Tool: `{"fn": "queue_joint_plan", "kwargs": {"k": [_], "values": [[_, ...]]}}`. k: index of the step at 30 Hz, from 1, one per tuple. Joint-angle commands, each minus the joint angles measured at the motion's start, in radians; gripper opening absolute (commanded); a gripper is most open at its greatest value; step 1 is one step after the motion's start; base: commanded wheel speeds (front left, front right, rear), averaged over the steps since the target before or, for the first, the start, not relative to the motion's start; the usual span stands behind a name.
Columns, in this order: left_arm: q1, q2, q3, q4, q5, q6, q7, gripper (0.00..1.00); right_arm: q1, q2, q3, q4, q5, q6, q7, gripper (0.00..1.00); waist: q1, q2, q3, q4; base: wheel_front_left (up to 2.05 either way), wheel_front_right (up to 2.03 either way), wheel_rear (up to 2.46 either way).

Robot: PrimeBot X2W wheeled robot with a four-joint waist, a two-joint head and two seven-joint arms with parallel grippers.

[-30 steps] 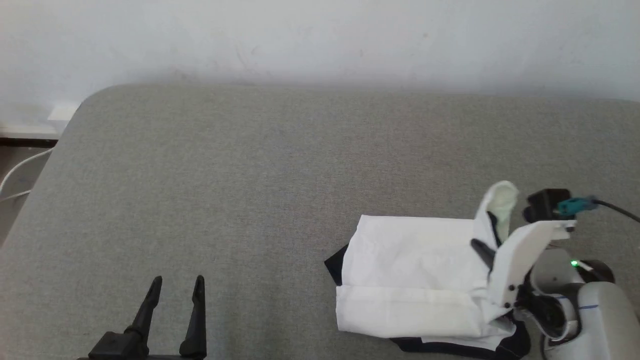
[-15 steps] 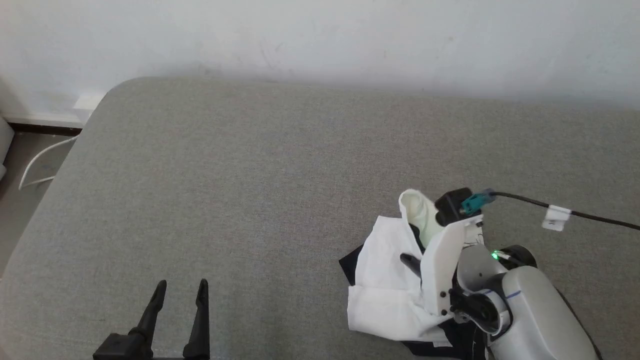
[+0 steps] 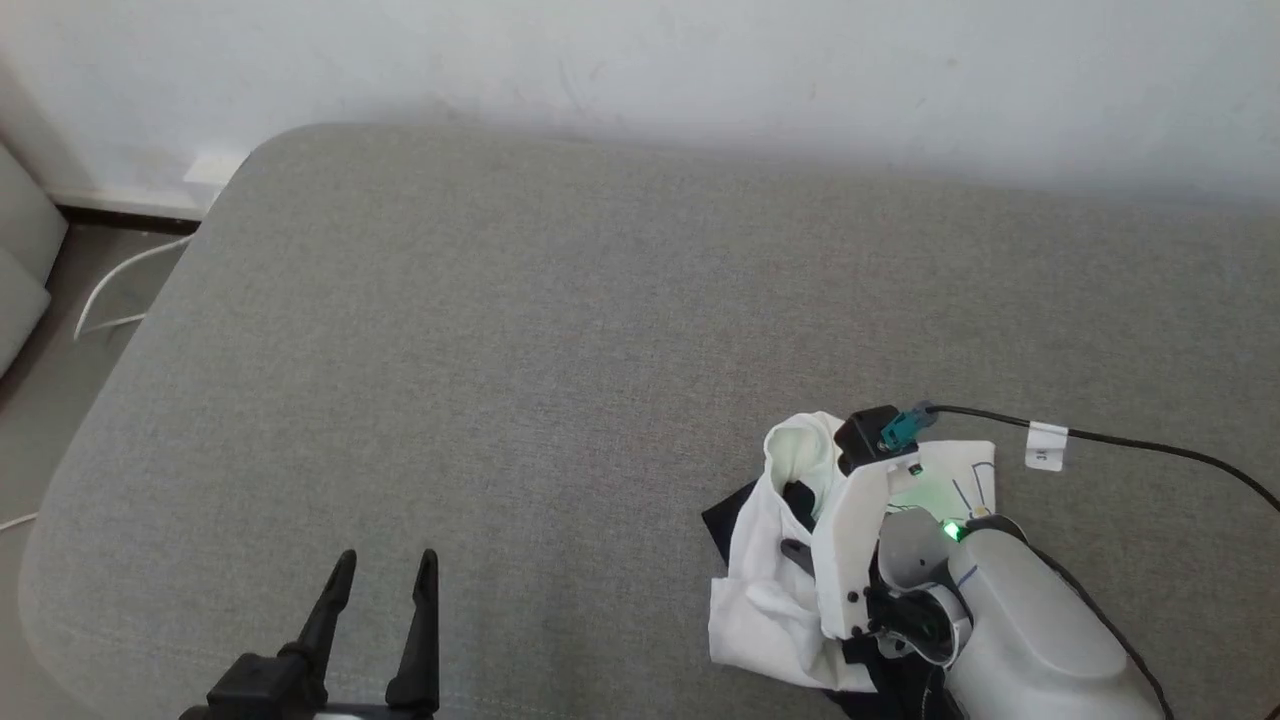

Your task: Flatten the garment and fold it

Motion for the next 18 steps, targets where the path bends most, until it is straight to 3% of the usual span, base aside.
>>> {"fn": "queue_joint_plan", "kwargs": {"k": [1, 2, 3, 11, 18], "values": [[-0.016, -0.004, -0.001, 0.007, 0.009, -0.008, -0.005, 1.0, -0.025, 0.002, 0.013, 0.041, 0.012, -0.001, -0.019, 0.21, 0.0, -0.0001, 0.009, 0.008, 0.0, 0.0, 0.0], [-0.019, -0.006, -0.001, 0.008, 0.009, -0.01, -0.005, 1.0, -0.038, 0.002, 0.02, 0.062, 0.019, -0.001, -0.03, 0.66, 0.0, -0.0001, 0.012, 0.01, 0.0, 0.0, 0.0], [-0.021, -0.007, 0.0, 0.01, 0.009, -0.011, -0.005, 1.0, -0.052, 0.002, 0.028, 0.079, 0.029, -0.001, -0.039, 1.0, 0.0, -0.0001, 0.014, 0.01, 0.0, 0.0, 0.0], [-0.022, -0.006, 0.008, 0.015, 0.008, -0.014, -0.005, 1.0, -0.151, 0.002, 0.125, 0.052, 0.114, -0.001, -0.022, 1.0, 0.0, -0.0001, 0.029, -0.017, 0.0, 0.0, 0.0], [-0.006, -0.004, 0.02, -0.001, 0.009, -0.005, -0.005, 1.0, -0.139, -0.005, -0.045, -0.053, 0.031, -0.001, -0.038, 1.0, 0.0, -0.0001, 0.026, -0.056, 0.0, 0.0, 0.0]]}}
